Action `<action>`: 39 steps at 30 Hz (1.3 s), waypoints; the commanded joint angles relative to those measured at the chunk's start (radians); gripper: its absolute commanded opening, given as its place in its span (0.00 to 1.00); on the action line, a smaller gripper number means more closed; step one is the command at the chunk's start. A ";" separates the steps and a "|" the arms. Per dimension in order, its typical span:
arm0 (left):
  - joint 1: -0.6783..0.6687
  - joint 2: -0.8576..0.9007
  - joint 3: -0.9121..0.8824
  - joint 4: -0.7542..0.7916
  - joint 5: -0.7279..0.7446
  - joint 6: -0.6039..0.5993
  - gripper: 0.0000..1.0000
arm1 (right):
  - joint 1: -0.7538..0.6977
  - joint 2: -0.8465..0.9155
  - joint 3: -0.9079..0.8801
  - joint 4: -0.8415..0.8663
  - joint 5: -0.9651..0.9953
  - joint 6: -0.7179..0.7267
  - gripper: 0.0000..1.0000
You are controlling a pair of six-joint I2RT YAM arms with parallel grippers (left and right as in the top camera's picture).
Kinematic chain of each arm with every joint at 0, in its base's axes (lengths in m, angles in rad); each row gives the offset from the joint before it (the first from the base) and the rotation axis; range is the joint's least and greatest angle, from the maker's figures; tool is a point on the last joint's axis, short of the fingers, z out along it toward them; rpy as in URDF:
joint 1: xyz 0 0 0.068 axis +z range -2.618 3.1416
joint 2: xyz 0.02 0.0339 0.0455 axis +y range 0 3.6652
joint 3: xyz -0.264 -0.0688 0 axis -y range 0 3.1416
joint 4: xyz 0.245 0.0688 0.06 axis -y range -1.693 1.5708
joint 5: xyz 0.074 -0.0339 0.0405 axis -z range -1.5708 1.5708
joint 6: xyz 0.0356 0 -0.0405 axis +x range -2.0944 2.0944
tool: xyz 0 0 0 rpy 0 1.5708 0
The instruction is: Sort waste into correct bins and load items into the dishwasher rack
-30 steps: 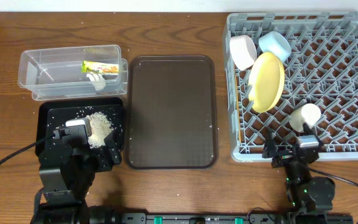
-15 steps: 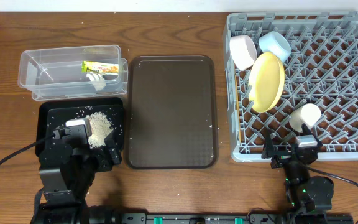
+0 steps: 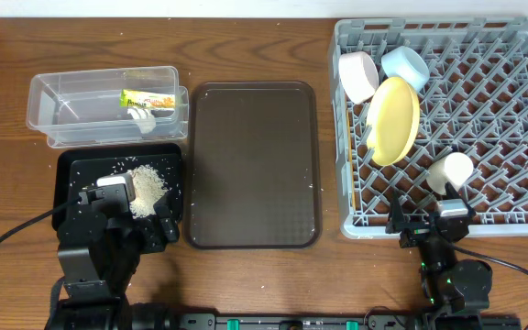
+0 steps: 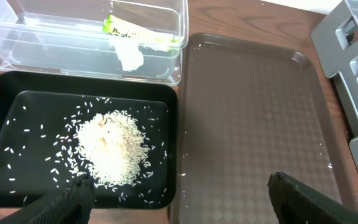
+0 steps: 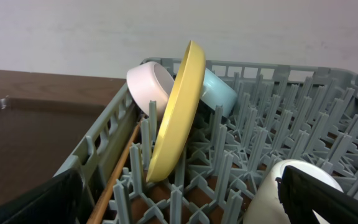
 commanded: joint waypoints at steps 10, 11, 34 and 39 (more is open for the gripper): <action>-0.003 -0.031 -0.014 -0.029 -0.022 0.029 0.91 | 0.004 -0.006 -0.002 -0.004 0.015 -0.007 0.99; -0.006 -0.043 -0.032 -0.014 -0.029 0.029 0.91 | 0.004 -0.006 -0.002 -0.004 0.015 -0.007 0.99; -0.086 -0.433 -0.733 0.946 -0.082 0.048 0.92 | 0.004 -0.006 -0.002 -0.004 0.015 -0.007 0.99; -0.086 -0.489 -0.733 0.752 -0.080 0.065 0.92 | 0.004 -0.006 -0.002 -0.004 0.015 -0.007 0.99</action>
